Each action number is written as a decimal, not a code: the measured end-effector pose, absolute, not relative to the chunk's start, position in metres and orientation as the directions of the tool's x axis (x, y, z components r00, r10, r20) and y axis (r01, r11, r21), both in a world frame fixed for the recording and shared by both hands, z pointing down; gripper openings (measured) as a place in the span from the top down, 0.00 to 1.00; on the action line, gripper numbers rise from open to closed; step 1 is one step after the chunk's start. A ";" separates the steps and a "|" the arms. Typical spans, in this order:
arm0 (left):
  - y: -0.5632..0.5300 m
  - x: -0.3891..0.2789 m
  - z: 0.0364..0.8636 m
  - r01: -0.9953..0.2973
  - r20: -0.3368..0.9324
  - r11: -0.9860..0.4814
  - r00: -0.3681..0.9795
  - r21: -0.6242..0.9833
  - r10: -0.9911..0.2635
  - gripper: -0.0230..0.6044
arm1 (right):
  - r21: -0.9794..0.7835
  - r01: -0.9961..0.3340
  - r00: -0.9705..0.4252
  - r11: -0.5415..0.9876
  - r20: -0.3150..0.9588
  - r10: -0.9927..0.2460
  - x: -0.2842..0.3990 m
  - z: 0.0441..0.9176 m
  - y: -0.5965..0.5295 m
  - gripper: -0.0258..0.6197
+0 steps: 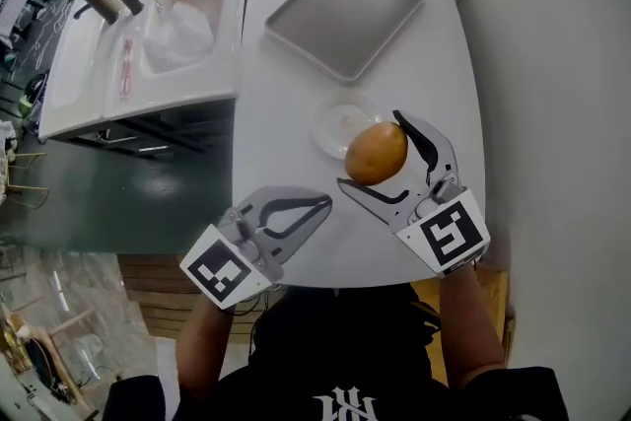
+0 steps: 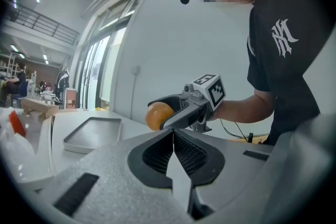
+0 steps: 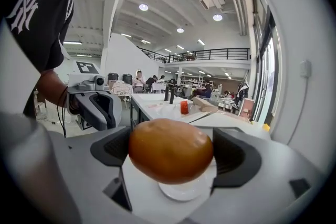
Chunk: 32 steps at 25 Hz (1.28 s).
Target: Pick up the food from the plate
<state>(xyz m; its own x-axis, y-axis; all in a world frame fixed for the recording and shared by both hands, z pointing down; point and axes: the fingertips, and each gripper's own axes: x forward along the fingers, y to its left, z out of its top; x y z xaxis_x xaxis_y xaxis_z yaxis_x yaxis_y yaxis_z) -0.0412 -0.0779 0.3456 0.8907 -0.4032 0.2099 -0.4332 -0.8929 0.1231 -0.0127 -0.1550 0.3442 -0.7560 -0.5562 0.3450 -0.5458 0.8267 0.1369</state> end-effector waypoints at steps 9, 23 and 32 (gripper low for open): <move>0.008 -0.056 0.278 -0.434 0.147 -0.900 0.894 0.046 -0.424 0.95 | 0.214 -0.613 -0.719 0.761 0.250 -0.649 0.014 0.269 -0.049 0.27; 0.094 -0.035 0.236 -0.359 0.097 -0.933 0.929 -0.003 -0.358 0.95 | 0.213 -0.644 -0.751 0.735 0.008 -0.660 0.026 0.211 0.095 0.27; 0.106 -0.016 0.225 -0.402 0.115 -0.915 0.908 -0.028 -0.403 0.95 | 0.134 -0.587 -0.807 0.798 -0.016 -0.591 0.039 0.213 0.109 0.27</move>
<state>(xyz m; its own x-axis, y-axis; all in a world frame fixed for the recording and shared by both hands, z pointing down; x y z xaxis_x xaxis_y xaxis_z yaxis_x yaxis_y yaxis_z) -0.0164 0.1062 0.2255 0.9081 -0.4027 0.1149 -0.4023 -0.9151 -0.0283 0.0394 0.1088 0.2128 -0.8067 -0.5907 -0.0164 -0.5873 0.7983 0.1336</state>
